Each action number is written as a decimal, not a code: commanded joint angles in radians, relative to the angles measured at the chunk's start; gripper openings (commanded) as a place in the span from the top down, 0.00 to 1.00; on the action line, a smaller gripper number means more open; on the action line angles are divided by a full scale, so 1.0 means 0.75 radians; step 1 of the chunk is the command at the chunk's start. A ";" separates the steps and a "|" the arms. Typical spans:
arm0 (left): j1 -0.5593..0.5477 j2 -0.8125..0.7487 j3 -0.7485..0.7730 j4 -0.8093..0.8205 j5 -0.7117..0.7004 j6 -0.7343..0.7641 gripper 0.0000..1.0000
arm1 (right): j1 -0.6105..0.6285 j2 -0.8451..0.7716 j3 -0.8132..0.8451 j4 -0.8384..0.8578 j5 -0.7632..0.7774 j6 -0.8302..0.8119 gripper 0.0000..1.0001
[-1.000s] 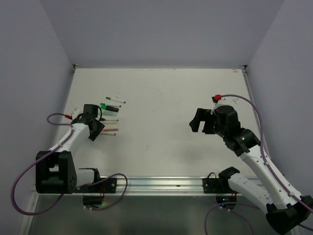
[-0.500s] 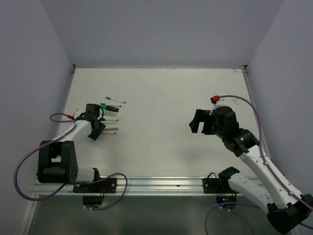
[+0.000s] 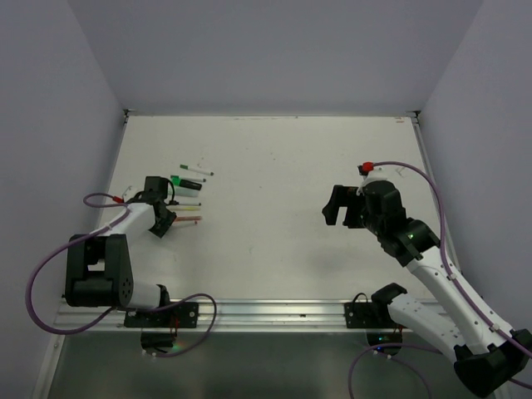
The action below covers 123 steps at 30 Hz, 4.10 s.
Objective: Open the pen caps
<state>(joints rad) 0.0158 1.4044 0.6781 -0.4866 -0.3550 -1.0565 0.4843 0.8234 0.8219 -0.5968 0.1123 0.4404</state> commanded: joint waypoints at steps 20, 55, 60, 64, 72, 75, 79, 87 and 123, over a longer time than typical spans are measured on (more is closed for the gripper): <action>0.014 -0.316 -0.113 -0.077 0.058 0.132 1.00 | 0.007 -0.004 -0.045 0.127 -0.144 -0.033 0.02; -0.592 -0.574 -0.205 1.336 0.717 0.263 1.00 | 0.399 0.708 0.137 1.123 -0.461 0.170 0.22; -0.610 -0.570 -0.207 1.377 0.696 0.239 1.00 | 0.430 0.773 0.187 1.149 -0.493 0.180 0.26; -0.624 -0.562 -0.207 1.403 0.692 0.225 1.00 | 0.457 0.798 0.207 1.168 -0.481 0.170 0.35; -0.657 -0.549 -0.213 1.432 0.694 0.206 1.00 | 0.473 0.808 0.182 1.231 -0.481 0.168 0.62; -0.667 -0.553 -0.213 1.434 0.698 0.204 1.00 | 0.475 0.796 0.166 1.238 -0.469 0.165 0.81; -0.669 -0.568 -0.217 1.444 0.719 0.230 0.99 | 0.477 0.766 0.138 1.221 -0.457 0.147 1.00; -0.667 -0.615 -0.174 1.338 0.719 0.386 0.25 | 0.475 0.684 0.072 1.168 -0.481 0.094 1.00; -0.667 -0.437 -0.053 1.495 0.792 0.370 1.00 | 0.477 0.618 -0.134 1.133 -0.589 0.069 1.00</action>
<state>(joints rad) -0.4957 1.0744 0.5648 0.5072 0.3084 -0.7933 0.8345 1.3201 0.7856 0.3019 -0.2649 0.5041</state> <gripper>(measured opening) 0.180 0.184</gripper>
